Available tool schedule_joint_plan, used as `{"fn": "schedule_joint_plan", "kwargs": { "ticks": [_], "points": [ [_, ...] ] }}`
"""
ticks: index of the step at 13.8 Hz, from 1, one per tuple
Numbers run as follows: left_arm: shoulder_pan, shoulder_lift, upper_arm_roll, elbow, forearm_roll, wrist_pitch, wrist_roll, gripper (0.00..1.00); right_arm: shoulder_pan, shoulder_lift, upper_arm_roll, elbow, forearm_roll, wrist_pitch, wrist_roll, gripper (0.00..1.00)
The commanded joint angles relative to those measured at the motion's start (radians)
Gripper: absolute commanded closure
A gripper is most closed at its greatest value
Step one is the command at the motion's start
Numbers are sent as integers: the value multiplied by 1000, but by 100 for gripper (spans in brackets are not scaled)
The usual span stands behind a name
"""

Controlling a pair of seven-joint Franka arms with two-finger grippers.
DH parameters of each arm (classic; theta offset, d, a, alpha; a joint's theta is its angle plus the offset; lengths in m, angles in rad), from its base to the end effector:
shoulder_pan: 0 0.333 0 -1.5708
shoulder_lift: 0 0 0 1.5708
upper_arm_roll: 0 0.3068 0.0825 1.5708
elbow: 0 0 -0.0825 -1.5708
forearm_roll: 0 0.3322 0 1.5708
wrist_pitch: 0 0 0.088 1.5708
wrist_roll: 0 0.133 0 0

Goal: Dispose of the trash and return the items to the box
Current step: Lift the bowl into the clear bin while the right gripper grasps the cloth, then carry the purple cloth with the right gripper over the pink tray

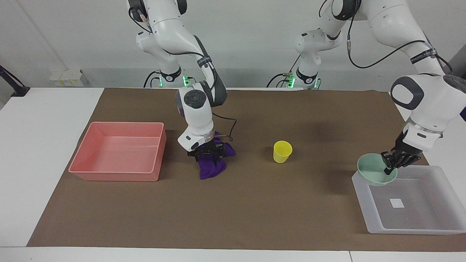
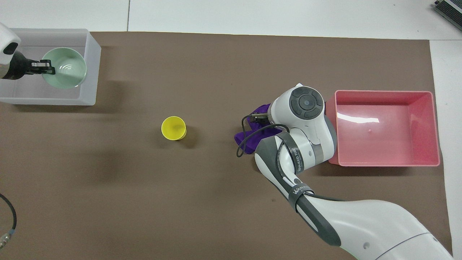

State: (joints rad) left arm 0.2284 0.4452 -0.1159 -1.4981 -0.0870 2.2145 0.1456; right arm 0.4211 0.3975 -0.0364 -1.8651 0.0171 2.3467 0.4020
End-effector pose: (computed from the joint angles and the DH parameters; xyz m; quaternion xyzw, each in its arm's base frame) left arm 0.6612 0.0823 0.4278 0.9887 0.0137 0.1430 0.0439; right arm 0.5574 0.2278 0.3106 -0.9990 0.0127 -0.0392 0.0156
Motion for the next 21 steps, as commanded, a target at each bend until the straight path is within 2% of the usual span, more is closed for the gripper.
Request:
{"fn": "schedule_joint_plan", "kwargs": {
  "ticks": [1,4,6,7,8,9,10,13,14,16,17,18,19,20,21],
  "points": [
    [40,209,-5,286,18,-71,14,100,7,-26,0,-66,7,32,-6,0],
    [72,298,-7,326,26,-14,9,100,18,-29,0,-118,7,138,0,0],
    [75,306,-5,328,27,13,6,100,19,-32,0,-126,7,141,-6,0],
    [77,306,-8,323,29,22,6,100,19,-32,0,-123,7,138,-3,38],
    [86,313,-8,312,29,34,6,100,19,-35,0,-123,7,129,3,70],
    [89,314,-8,290,27,53,6,100,19,-46,-2,-123,7,116,6,95],
    [91,313,-7,268,26,66,6,100,19,-52,-2,-118,7,93,18,100],
    [111,303,-4,228,29,91,6,100,15,-77,-5,-114,0,48,34,100],
    [111,294,10,185,29,123,5,100,10,-89,-5,-114,-6,33,35,100],
    [109,274,21,135,29,175,5,100,5,-130,-11,-111,-8,-7,35,100],
    [108,274,21,140,27,168,5,100,-1,-153,-14,-103,-8,-39,35,100],
    [103,274,21,145,27,160,6,75,-14,-179,-14,-89,-8,-78,35,100],
    [101,274,21,148,30,154,6,56,-27,-207,-14,-74,-8,-117,35,100],
    [100,274,21,156,29,130,6,30,-36,-236,-14,-57,-8,-165,38,100],
    [101,274,21,170,29,119,6,10,-51,-267,-14,-39,-8,-209,37,100]
  ]
}}
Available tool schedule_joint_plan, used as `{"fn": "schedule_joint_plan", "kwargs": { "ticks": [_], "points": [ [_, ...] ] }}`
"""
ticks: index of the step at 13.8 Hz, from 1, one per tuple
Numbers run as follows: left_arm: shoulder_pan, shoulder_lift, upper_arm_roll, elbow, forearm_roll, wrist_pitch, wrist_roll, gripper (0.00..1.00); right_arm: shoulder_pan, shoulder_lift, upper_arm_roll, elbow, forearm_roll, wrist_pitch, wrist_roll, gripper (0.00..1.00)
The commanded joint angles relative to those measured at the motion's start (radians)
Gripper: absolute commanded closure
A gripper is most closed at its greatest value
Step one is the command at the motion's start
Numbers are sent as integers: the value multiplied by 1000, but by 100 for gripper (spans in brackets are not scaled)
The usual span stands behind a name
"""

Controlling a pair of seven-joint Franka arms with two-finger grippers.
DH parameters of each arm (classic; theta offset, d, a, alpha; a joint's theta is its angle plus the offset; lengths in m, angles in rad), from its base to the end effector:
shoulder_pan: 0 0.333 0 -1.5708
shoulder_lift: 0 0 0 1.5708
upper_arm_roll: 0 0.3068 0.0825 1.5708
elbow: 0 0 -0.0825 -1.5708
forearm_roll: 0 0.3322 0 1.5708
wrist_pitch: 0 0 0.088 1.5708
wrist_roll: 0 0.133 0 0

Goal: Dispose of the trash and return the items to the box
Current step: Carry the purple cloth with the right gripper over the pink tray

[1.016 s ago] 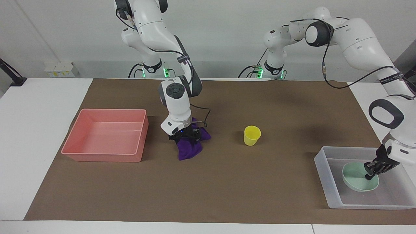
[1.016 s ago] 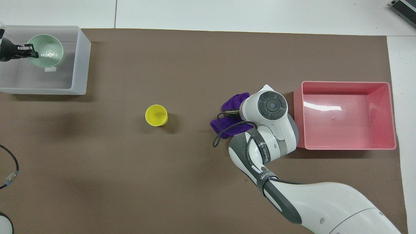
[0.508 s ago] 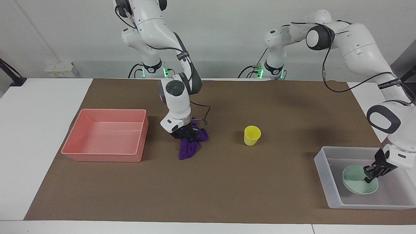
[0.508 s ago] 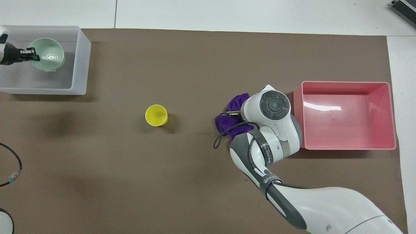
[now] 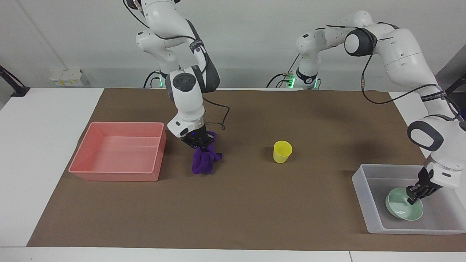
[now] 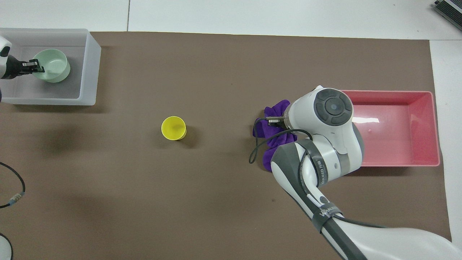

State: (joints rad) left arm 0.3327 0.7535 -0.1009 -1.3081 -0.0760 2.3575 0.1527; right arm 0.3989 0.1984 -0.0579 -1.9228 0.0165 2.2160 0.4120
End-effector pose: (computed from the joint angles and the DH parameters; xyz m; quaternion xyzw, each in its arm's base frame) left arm 0.7017 0.1823 0.3171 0.9837 0.0801 0.1578 0.0330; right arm 0.5344 0.1919 0.3902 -0.9981 0.0393 -0.0438 0.0186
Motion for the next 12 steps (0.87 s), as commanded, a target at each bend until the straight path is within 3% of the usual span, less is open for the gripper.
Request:
{"fn": "schedule_joint_plan", "kwargs": {
  "ticks": [1,5,9,12],
  "points": [
    [-6,-43,6,-14,18,-35,1,0,-46,-95,7,39,-7,-128,27,100],
    [-43,-185,1,-49,18,-121,2,0,-89,-169,6,126,-21,-286,16,100],
    [-159,-422,3,-260,19,-210,-1,0,-159,-198,6,223,-49,-386,-5,100],
    [-239,-522,1,-373,19,-227,-57,0,-241,-228,7,226,-49,-410,-119,100]
  ]
}}
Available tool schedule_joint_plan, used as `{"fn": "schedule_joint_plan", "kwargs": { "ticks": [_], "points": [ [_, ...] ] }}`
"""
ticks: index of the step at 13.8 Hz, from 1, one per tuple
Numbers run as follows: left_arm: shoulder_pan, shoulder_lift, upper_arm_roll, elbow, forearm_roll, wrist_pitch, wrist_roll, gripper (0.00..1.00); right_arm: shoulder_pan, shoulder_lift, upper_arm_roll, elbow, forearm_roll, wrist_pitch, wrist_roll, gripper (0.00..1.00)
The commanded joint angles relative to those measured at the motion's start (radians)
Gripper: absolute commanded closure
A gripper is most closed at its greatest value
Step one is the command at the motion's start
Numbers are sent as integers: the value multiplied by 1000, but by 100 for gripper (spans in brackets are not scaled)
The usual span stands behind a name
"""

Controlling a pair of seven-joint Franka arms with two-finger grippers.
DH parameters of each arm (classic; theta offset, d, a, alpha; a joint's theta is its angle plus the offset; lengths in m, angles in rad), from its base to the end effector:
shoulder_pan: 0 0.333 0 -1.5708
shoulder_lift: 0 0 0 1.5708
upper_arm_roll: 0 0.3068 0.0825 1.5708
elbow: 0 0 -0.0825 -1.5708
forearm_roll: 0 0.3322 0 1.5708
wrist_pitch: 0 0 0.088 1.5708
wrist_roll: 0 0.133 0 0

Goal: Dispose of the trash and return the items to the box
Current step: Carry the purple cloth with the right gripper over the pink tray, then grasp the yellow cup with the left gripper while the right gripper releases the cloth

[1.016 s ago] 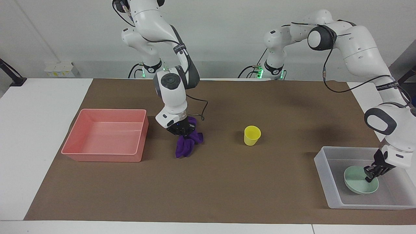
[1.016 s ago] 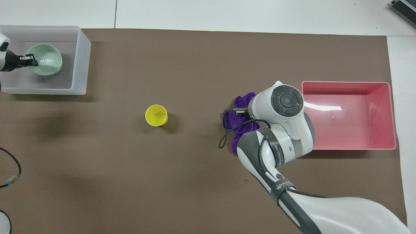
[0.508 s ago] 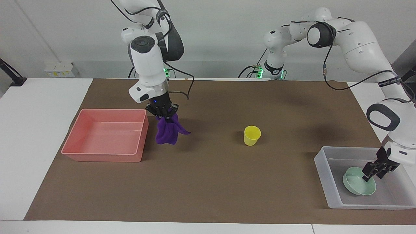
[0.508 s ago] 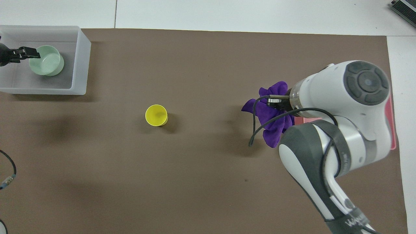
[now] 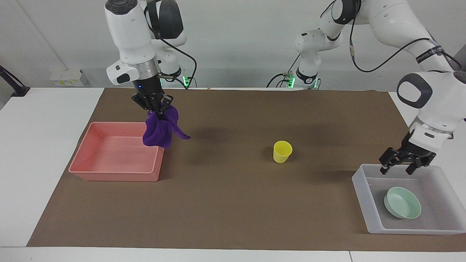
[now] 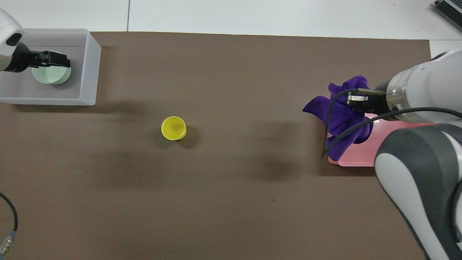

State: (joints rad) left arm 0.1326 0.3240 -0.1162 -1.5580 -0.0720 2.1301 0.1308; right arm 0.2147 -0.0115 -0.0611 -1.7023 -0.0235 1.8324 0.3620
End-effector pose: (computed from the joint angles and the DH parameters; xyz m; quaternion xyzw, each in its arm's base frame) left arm 0.6350 0.0145 0.4686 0.9903 -0.0363 0.1279 0.0413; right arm 0.5188 0.0776 0.5636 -0.9923 0.1016 -0.0712 0.0072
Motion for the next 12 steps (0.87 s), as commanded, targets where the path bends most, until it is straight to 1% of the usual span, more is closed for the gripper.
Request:
{"fn": "schedule_joint_plan", "kwargs": {
  "ticks": [1,3,4,7,8,10,12],
  "points": [
    [-72,-97,18,-123,15,-27,-69,0,-89,-18,10,4,-9,-27,-112,100],
    [-132,-102,18,-129,15,-42,-150,0,-171,-28,10,-25,-6,-10,-220,100],
    [-171,-108,20,-152,15,-42,-177,0,-213,-33,12,-49,-6,7,-277,100],
    [-247,-155,18,-264,21,-15,-230,0,-313,-56,10,-189,-6,128,-394,100],
    [-273,-170,18,-310,21,14,-259,0,-334,-54,10,-226,-6,161,-412,100],
    [-320,-206,17,-419,21,117,-295,0,-356,-33,10,-278,-4,246,-419,100],
    [-358,-215,17,-500,21,218,-318,0,-356,-6,10,-336,-4,342,-413,100]
  ]
}}
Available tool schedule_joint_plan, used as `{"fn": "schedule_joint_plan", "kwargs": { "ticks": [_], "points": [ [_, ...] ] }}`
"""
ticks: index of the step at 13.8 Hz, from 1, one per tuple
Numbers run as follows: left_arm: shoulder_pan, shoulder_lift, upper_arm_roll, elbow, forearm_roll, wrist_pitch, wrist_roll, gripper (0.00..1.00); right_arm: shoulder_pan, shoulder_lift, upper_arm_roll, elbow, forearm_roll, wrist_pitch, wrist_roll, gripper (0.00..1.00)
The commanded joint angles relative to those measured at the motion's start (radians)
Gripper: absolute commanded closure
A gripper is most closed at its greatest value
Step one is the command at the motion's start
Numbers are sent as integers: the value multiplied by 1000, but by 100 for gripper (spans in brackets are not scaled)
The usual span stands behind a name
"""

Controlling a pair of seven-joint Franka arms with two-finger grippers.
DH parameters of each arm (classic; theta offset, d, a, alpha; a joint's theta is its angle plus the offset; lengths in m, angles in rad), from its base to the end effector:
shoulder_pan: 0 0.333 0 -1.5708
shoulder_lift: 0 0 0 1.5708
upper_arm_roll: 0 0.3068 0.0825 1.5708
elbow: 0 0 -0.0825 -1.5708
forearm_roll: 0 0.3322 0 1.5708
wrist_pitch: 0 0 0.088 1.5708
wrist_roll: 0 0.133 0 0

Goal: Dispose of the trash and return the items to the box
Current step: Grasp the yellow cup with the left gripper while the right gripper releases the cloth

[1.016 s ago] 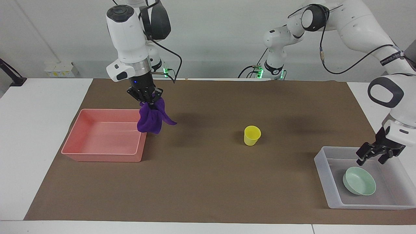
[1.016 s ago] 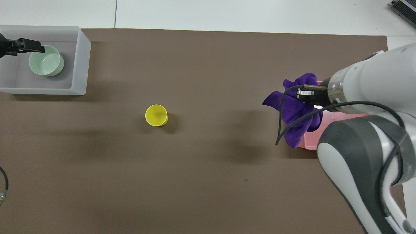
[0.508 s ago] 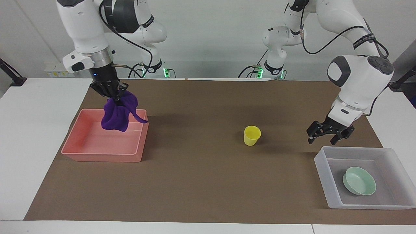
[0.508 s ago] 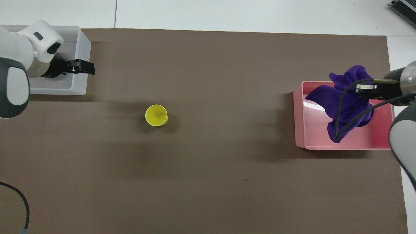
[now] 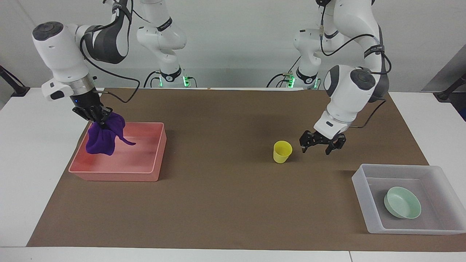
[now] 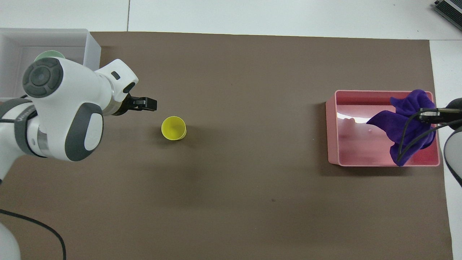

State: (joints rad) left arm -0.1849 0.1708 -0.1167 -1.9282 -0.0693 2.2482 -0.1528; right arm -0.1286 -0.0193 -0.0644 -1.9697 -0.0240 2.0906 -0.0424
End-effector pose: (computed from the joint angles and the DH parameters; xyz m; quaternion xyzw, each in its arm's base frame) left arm 0.5428 -0.1698 0.4075 0.9950 -0.0529 0.0643 0.0542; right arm 0.5114 -0.1019 0.4755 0.9950 -0.0699 0.0683 0.0183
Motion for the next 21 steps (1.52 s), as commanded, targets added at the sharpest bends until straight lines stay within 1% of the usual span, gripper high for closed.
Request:
{"fn": "schedule_joint_plan", "kwargs": {
  "ticks": [1,3,5,6,7,8,9,10,11,12,13,16,17,19,21],
  "points": [
    [-47,-59,15,-143,19,112,-34,0,-13,19,15,-90,4,121,-5,100],
    [-70,-56,15,-175,19,135,-34,0,-13,39,15,-138,9,158,-4,100],
    [-93,-34,15,-205,19,218,-36,0,-9,55,15,-172,9,219,-2,100],
    [-97,-25,15,-219,19,241,-37,0,-8,76,15,-175,10,227,4,100],
    [-97,-24,15,-227,19,243,-36,28,-3,100,15,-175,10,238,18,100],
    [-97,-24,15,-230,19,244,-33,65,0,122,15,-176,10,271,24,93],
    [-97,-24,15,-229,19,248,-33,94,7,137,15,-176,10,291,33,84],
    [-97,-24,15,-229,19,248,-34,100,15,147,15,-176,10,301,47,68],
    [-97,-24,15,-227,19,246,-34,100,17,148,15,-175,10,302,52,37],
    [-96,-22,15,-218,19,241,-33,100,15,148,15,-175,10,301,50,2],
    [-93,-22,17,-213,19,240,-34,100,14,150,15,-173,10,301,49,0],
    [-79,-45,22,-177,19,208,-33,100,18,128,20,-140,10,266,50,0],
    [-61,-48,23,-155,19,179,-33,100,18,110,20,-117,9,225,50,0],
    [-13,-53,23,-80,19,107,-25,100,18,90,24,-46,9,116,52,0],
    [59,-47,22,1,20,62,-16,100,18,70,29,14,9,19,55,0]
  ]
}}
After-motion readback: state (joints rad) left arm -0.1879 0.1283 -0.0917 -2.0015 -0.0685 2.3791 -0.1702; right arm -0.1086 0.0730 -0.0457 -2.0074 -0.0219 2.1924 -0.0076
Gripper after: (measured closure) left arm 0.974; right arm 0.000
